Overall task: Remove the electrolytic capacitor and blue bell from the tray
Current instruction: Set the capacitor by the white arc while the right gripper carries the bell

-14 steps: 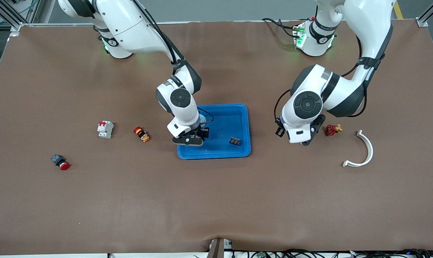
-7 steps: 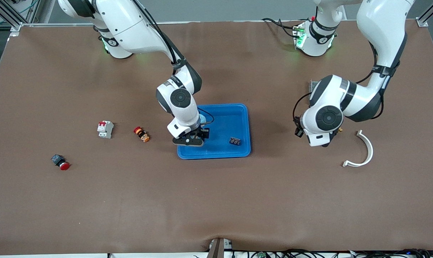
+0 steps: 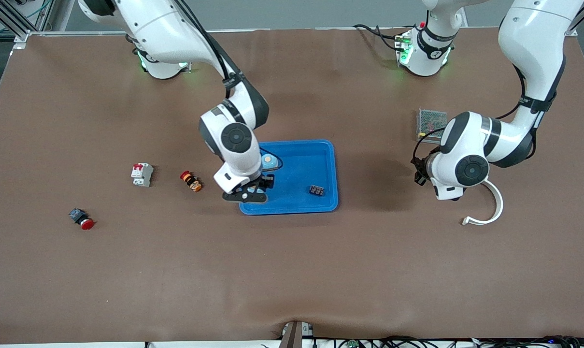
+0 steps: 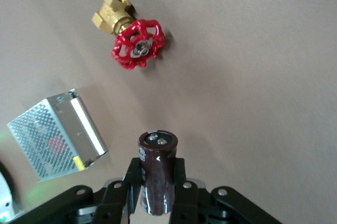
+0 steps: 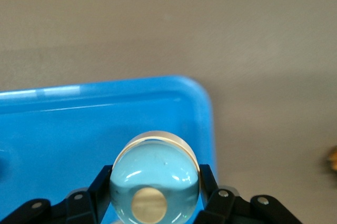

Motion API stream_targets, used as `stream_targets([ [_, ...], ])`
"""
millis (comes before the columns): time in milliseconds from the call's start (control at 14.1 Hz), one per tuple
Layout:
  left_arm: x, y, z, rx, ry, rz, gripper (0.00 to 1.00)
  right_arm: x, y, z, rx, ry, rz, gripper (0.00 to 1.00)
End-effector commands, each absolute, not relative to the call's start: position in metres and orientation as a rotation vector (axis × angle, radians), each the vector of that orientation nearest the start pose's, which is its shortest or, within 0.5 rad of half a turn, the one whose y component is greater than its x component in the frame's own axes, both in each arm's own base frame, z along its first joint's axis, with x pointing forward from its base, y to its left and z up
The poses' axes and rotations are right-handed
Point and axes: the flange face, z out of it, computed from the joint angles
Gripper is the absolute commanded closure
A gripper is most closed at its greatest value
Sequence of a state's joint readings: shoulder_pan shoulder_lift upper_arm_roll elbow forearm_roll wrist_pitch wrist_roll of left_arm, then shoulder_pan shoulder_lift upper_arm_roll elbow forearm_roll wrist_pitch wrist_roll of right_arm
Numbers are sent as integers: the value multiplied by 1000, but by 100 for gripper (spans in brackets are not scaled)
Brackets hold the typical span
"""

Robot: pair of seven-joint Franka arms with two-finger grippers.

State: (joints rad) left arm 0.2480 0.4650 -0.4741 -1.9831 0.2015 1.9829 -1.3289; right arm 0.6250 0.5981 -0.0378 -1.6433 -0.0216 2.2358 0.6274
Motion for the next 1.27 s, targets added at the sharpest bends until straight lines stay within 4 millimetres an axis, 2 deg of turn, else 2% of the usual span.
stream_targets([
  [0, 547, -96, 208, -2521, -1342, 476, 100, 581, 347, 296, -3185, -84, 12, 50],
  [141, 544, -92, 199, -2519, -1312, 459, 100, 594, 317, 312, -3185, -164, 34, 50],
  [283, 541, -77, 189, -2513, -1362, 457, 100, 605, 287, 330, -3178, -262, 49, 50],
  [495, 538, -73, 175, -2511, -1356, 466, 99, 623, 230, 352, -3154, -417, 60, 50],
  [565, 537, -73, 172, -2505, -1352, 465, 81, 625, 210, 356, -3144, -472, 73, 50],
  [636, 539, -71, 173, -2505, -1354, 459, 51, 628, 189, 361, -3134, -522, 71, 50],
  [777, 544, -68, 181, -2506, -1366, 442, 0, 632, 150, 365, -3110, -617, 78, 50],
  [990, 561, -77, 203, -2522, -1367, 400, 0, 639, 74, 365, -3060, -771, 93, 50],
  [1060, 570, -80, 216, -2528, -1371, 384, 0, 640, 46, 361, -3027, -823, 99, 50],
  [1202, 589, -107, 253, -2570, -1357, 370, 0, 639, -3, 355, -2954, -897, 98, 50],
])
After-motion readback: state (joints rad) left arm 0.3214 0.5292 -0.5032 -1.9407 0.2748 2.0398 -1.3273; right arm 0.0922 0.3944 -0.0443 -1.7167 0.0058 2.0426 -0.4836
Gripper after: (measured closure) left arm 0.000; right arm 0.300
